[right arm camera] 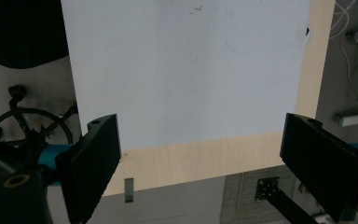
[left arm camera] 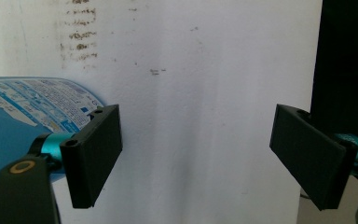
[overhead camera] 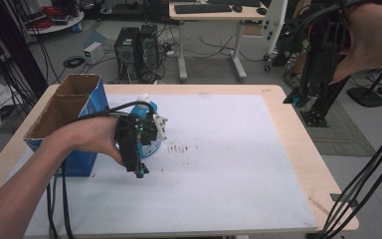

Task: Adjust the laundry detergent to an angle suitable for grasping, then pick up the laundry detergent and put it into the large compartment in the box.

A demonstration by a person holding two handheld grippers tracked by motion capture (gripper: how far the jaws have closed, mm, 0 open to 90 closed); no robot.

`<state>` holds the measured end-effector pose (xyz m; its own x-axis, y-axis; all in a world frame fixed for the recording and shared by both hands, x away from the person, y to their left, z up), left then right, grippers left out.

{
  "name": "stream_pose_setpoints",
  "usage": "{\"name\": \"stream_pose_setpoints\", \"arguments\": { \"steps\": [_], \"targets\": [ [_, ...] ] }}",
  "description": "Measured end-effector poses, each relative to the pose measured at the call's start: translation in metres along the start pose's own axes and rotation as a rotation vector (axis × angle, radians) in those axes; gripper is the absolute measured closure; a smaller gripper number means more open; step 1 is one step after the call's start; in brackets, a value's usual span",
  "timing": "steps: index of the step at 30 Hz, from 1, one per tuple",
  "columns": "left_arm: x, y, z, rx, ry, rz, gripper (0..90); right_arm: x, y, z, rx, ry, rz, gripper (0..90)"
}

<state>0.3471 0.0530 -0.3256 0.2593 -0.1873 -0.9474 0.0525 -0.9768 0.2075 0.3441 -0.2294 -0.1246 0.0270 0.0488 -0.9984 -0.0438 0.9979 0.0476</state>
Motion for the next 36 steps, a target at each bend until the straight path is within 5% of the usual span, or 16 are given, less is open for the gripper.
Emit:
{"name": "stream_pose_setpoints", "arguments": {
  "steps": [25, 36],
  "targets": [
    [-0.005, 0.006, 0.002, 0.008, -0.002, -0.017, 17.0, 0.007, -0.001, 0.002, -0.013, -0.001, 0.01, 11.5],
    [-0.011, 0.005, 0.002, -0.038, -0.005, 0.001, 17.0, 0.006, -0.004, -0.001, -0.008, -0.014, 0.011, 11.5]
  ]
}}
Point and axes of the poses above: each handheld gripper's, and its own axes: x roughly forward along the jaws, y roughly out of its top, z roughly to its right, the point moved 2 cm from there along x, roughly forward along the jaws, and after that the axes turned 13 degrees about y, right-handed, at the moved point
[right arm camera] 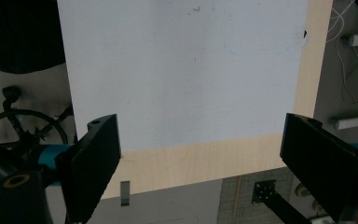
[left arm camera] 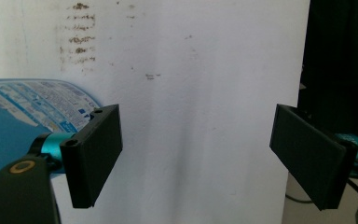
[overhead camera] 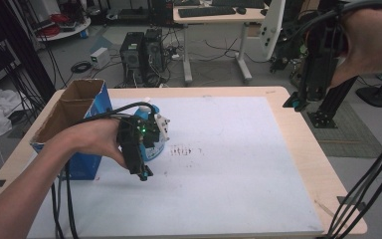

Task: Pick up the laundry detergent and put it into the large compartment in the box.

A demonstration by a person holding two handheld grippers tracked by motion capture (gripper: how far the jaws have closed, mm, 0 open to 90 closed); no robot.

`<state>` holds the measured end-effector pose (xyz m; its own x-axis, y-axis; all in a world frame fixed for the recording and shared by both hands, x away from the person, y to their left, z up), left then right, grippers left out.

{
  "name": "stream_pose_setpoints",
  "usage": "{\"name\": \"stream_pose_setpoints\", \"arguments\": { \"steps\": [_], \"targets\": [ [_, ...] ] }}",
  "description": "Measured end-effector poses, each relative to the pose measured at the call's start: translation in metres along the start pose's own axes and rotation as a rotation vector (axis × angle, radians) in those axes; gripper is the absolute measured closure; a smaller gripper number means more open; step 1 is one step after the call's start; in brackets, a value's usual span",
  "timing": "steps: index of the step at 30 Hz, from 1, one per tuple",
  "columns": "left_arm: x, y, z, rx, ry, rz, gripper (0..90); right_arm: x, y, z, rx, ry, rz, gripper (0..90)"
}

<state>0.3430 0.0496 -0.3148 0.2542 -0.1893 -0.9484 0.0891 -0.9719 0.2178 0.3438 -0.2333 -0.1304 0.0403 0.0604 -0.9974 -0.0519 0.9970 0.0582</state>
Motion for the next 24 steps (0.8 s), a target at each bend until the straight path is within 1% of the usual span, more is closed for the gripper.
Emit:
{"name": "stream_pose_setpoints", "arguments": {
  "steps": [1, 2, 4, 5, 10, 11, 15, 16, 17, 18, 19, 21, 24],
  "targets": [
    [-0.001, -0.001, -0.001, -0.011, 0.003, -0.001, 17.0, 0.001, 0.0, 0.0, -0.001, -0.005, -0.003, 11.4],
    [-0.001, -0.001, -0.001, -0.011, 0.003, -0.001, 17.0, 0.001, 0.0, 0.0, -0.001, -0.005, -0.003, 11.4],
    [-0.004, -0.005, -0.003, -0.034, 0.004, -0.005, 17.0, 0.003, 0.002, -0.001, -0.008, -0.012, -0.018, 11.4],
    [-0.004, -0.005, -0.003, -0.034, 0.004, -0.005, 17.0, 0.003, 0.002, -0.001, -0.008, -0.012, -0.018, 11.4],
    [-0.007, -0.014, -0.005, -0.087, 0.003, -0.03, 17.0, 0.004, 0.003, 0.002, -0.007, -0.007, -0.015, 11.5],
    [-0.008, -0.016, -0.005, -0.105, 0.009, -0.037, 17.0, 0.004, 0.003, 0.003, 0.001, -0.008, -0.019, 11.4],
    [-0.01, -0.022, -0.011, -0.188, 0.047, -0.069, 17.0, 0.004, 0.003, 0.004, -0.002, -0.011, -0.02, 11.5],
    [-0.01, -0.022, -0.011, -0.188, 0.047, -0.069, 17.0, 0.004, 0.003, 0.004, -0.002, -0.011, -0.02, 11.5],
    [-0.011, -0.024, -0.014, -0.24, 0.051, -0.086, 17.0, 0.005, 0.004, 0.004, -0.002, -0.011, -0.02, 11.4],
    [-0.011, -0.026, -0.016, -0.271, 0.058, -0.094, 17.0, 0.005, 0.004, 0.004, -0.003, -0.011, -0.02, 11.4],
    [-0.012, -0.027, -0.018, -0.289, 0.057, -0.098, 17.0, 0.004, 0.004, 0.004, -0.004, -0.011, -0.019, 11.4],
    [-0.013, -0.03, -0.022, -0.34, 0.075, -0.107, 17.0, 0.004, 0.004, 0.004, -0.003, -0.012, -0.02, 11.4],
    [-0.013, -0.033, -0.028, -0.429, 0.091, -0.109, 17.0, 0.005, 0.004, 0.004, -0.001, -0.013, -0.024, 11.5]
  ]
}}
Point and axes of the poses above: each handheld gripper's, and its own axes: x roughly forward along the jaws, y roughly out of its top, z roughly to its right, the point moved 2 cm from there along x, roughly forward along the jaws, and after that the axes turned 13 degrees about y, right-handed, at the moved point
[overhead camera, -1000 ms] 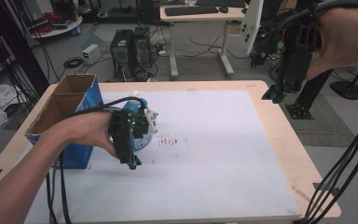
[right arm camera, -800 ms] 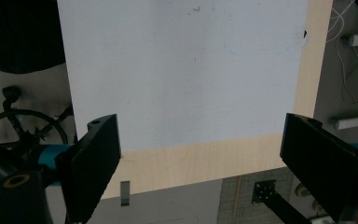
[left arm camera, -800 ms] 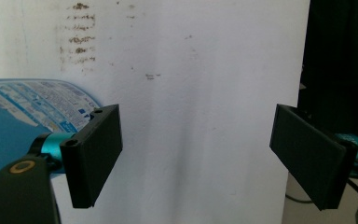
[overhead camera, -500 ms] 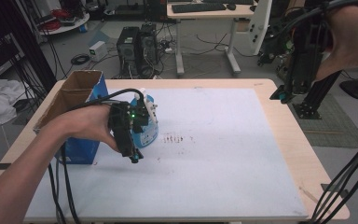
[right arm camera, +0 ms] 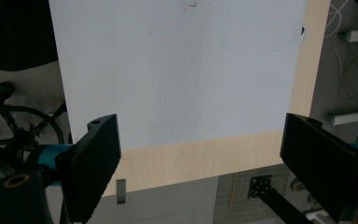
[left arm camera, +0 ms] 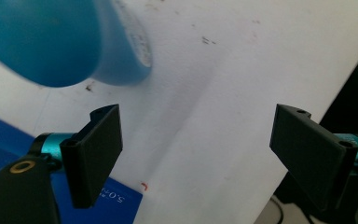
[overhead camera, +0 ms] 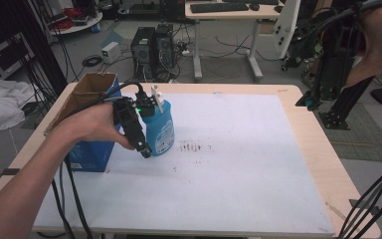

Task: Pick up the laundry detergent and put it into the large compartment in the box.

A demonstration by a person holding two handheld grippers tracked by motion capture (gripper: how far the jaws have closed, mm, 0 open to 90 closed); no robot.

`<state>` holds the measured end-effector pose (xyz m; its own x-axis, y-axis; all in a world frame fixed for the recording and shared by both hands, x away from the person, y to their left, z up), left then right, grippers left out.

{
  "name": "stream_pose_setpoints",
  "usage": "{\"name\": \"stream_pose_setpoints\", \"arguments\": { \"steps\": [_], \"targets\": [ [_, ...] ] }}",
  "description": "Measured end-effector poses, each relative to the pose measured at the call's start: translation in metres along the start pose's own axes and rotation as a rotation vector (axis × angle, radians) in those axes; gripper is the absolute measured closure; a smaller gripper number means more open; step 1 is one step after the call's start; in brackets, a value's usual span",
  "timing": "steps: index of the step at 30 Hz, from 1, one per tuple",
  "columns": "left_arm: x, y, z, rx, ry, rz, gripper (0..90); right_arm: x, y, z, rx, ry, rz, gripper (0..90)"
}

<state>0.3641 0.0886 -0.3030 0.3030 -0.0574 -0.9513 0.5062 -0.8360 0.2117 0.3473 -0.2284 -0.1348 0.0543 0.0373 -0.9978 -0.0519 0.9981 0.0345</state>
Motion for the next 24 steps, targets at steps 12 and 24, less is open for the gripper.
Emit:
{"name": "stream_pose_setpoints", "arguments": {
  "steps": [12, 24],
  "targets": [
    [0.007, 0.008, -0.027, -0.263, 0.058, -0.004, 17.0, 0.001, 0.0, -0.001, -0.007, -0.005, -0.005, 11.4],
    [0.018, 0.025, -0.041, -0.402, 0.102, 0.061, 17.0, 0.0, 0.0, 0.0, -0.012, -0.001, 0.011, 11.4]
  ]
}}
Point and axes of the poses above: each handheld gripper's, and its own axes: x roughly forward along the jaws, y roughly out of its top, z roughly to its right, the point moved 2 cm from there along x, roughly forward along the jaws, and after that the axes turned 13 degrees about y, right-handed, at the moved point
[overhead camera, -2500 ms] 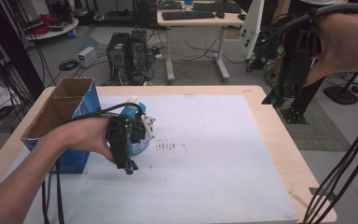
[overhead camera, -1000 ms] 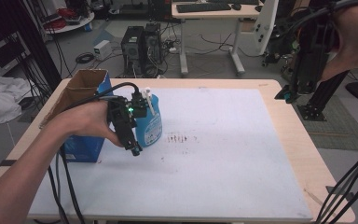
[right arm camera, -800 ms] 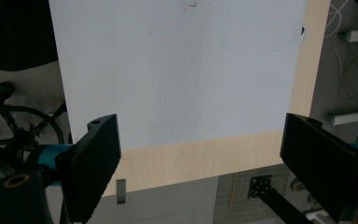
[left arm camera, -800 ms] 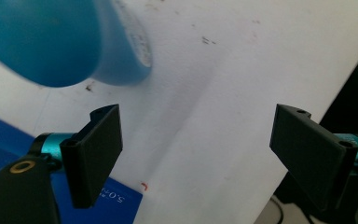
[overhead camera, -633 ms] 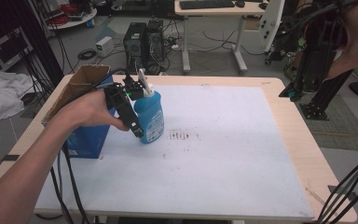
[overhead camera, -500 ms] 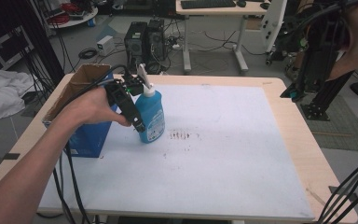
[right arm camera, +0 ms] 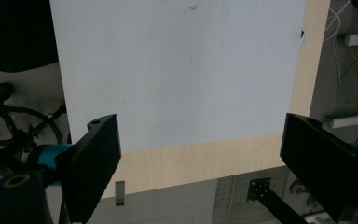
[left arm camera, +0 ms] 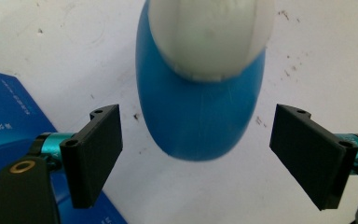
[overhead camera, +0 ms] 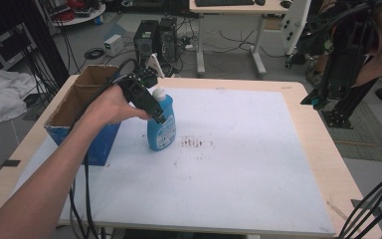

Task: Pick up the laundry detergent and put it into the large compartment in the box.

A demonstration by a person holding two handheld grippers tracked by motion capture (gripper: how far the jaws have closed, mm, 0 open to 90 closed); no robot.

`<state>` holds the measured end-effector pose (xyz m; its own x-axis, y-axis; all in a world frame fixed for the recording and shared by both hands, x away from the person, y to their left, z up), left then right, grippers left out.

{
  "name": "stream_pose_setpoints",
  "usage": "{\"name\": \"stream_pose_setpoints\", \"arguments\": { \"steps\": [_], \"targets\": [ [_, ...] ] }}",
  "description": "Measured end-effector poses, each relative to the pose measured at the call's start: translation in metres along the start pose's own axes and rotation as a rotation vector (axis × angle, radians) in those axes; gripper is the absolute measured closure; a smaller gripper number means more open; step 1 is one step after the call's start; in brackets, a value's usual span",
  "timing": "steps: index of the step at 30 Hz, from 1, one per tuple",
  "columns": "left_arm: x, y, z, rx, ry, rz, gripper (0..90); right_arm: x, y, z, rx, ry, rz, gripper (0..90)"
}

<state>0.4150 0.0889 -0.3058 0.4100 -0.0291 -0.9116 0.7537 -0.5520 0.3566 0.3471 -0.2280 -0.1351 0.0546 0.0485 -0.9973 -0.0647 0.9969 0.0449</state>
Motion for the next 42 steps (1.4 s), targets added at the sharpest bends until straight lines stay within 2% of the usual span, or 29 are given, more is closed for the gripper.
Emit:
{"name": "stream_pose_setpoints", "arguments": {
  "steps": [9, 15, 24, 29, 33, 35, 42],
  "targets": [
    [0.01, 0.011, -0.001, -0.021, 0.004, 0.007, 17.0, 0.001, 0.001, 0.002, -0.003, 0.004, 0.002, 11.4],
    [0.015, 0.019, 0.001, -0.014, -0.008, 0.002, 17.0, 0.001, 0.002, 0.002, -0.002, 0.008, 0.002, 11.4],
    [0.017, 0.029, 0.003, -0.016, 0.001, 0.013, 17.0, 0.002, 0.002, 0.002, -0.002, 0.006, -0.005, 11.5],
    [0.018, 0.031, 0.002, -0.022, 0.0, 0.012, 17.1, 0.002, 0.002, 0.002, -0.003, 0.004, -0.003, 11.4],
    [0.021, 0.031, 0.002, -0.01, 0.002, 0.001, 17.3, 0.002, 0.001, 0.002, -0.002, 0.001, -0.005, 11.5],
    [0.021, 0.032, 0.0, -0.02, 0.007, 0.004, 17.4, 0.003, 0.001, 0.002, -0.001, 0.004, -0.008, 11.4],
    [0.02, 0.033, 0.0, -0.02, -0.006, 0.009, 20.9, 0.003, 0.0, 0.002, 0.005, 0.005, -0.008, 11.5]
  ]
}}
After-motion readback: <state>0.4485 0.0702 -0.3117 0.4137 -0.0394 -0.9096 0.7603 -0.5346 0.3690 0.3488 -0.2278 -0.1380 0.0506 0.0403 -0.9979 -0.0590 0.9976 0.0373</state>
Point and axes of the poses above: each handheld gripper's, and its own axes: x roughly forward along the jaws, y roughly out of its top, z roughly to its right, the point moved 2 cm from there along x, roughly forward along the jaws, and after that the axes turned 13 degrees about y, right-handed, at the moved point
